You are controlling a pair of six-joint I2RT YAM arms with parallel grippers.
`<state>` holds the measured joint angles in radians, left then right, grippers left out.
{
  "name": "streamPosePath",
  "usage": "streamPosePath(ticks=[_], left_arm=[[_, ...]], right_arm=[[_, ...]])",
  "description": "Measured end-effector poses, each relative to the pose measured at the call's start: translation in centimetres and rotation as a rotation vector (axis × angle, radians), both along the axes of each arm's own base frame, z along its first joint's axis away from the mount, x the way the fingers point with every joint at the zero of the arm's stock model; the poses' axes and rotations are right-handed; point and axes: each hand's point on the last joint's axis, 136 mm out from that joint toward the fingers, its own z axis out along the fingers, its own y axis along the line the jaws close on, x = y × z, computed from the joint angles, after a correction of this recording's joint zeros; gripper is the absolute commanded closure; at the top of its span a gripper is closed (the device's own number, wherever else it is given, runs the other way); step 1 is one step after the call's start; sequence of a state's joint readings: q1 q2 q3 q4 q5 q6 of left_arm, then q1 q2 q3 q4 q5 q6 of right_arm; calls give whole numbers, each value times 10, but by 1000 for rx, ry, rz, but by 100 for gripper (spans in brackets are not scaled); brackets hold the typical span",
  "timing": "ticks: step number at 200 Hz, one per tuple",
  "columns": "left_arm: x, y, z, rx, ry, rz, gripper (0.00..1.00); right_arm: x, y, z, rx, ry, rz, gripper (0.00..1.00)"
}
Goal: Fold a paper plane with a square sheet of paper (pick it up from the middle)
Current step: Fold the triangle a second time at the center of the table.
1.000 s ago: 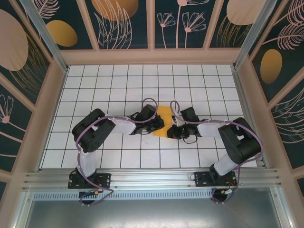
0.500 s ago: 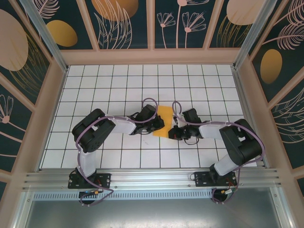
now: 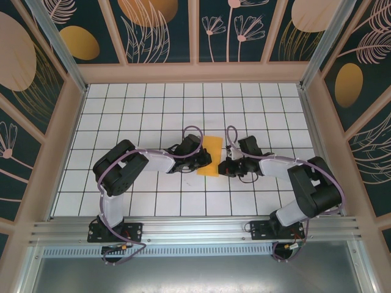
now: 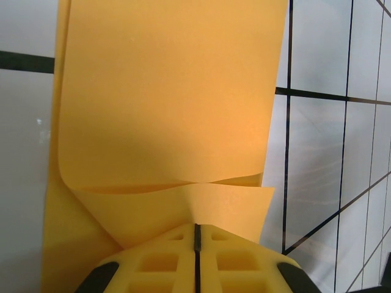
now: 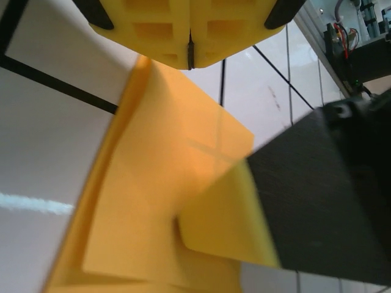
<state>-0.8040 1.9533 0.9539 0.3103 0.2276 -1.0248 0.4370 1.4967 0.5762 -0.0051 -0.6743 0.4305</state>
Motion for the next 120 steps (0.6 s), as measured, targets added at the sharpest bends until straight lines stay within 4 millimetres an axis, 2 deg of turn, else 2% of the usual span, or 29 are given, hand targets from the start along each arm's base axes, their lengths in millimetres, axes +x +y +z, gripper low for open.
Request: streamPosePath(ticks=[27, 73, 120], left_arm=[[0, 0, 0, -1, -1, -1, 90], [0, 0, 0, 2, -1, -2, 89], [2, -2, 2, 12, -6, -14, 84]], right_arm=[[6, 5, 5, 22, -3, -3, 95], [0, 2, -27, -19, 90, -7, 95], [0, 2, -28, 5, 91, -6, 98]])
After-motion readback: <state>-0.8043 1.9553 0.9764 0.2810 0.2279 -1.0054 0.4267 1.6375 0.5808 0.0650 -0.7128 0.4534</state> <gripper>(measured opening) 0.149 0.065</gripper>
